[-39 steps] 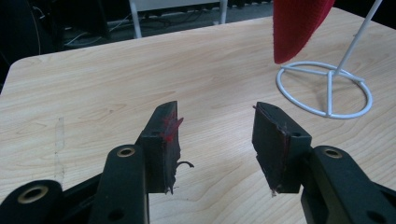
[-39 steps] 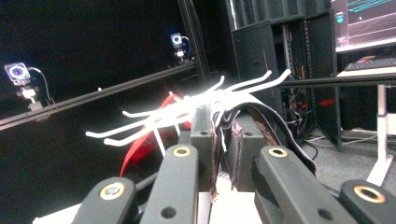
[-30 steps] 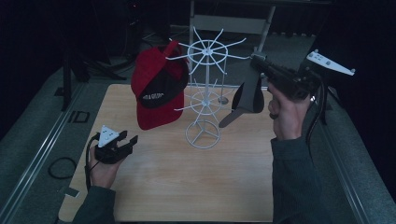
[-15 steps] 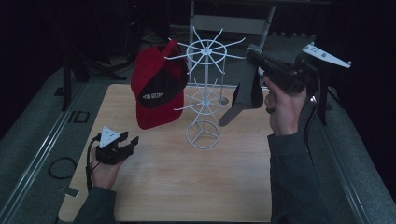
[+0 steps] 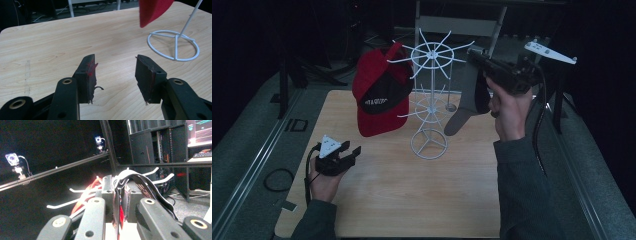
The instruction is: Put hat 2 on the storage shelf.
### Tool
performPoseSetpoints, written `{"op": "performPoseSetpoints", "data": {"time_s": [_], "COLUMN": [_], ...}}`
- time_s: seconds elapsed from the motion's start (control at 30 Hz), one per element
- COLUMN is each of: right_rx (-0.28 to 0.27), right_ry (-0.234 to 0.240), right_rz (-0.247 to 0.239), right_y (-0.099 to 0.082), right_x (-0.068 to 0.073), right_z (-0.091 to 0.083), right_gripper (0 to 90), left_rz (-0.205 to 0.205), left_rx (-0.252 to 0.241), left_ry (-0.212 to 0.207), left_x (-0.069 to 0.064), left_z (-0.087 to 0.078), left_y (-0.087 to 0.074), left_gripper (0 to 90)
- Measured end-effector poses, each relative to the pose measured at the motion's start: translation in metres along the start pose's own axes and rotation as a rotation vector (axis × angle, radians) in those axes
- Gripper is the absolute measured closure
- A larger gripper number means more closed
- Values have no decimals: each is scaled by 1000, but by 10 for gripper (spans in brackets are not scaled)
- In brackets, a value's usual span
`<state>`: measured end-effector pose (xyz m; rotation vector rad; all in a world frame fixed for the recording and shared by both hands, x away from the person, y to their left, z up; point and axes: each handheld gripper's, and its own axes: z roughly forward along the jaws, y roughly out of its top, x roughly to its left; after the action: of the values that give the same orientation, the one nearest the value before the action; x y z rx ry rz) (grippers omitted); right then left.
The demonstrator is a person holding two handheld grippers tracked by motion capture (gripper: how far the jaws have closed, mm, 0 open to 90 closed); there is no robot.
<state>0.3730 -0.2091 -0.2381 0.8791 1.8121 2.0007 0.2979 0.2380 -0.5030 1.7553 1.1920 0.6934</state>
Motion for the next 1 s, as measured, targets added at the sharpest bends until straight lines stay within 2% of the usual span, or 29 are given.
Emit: {"op": "performPoseSetpoints", "data": {"time_s": [0.07, 0.53, 0.83, 1.0], "right_rx": [9, 45, 87, 112], "right_ry": [-5, 2, 11, 15], "right_rz": [-14, -27, -30, -47], "right_y": [1, 6, -1, -6], "right_x": [2, 7, 8, 12], "right_z": [2, 18, 24, 24], "right_gripper": [812, 806, 797, 786], "left_rz": [1, 1, -2, -3], "left_rx": [0, -2, -3, -3], "left_ry": [1, 0, 2, 2], "left_x": [0, 0, 1, 1], "left_z": [0, 0, -1, -1], "left_y": [0, 0, -1, -2], "left_gripper": [515, 513, 511, 511]}}
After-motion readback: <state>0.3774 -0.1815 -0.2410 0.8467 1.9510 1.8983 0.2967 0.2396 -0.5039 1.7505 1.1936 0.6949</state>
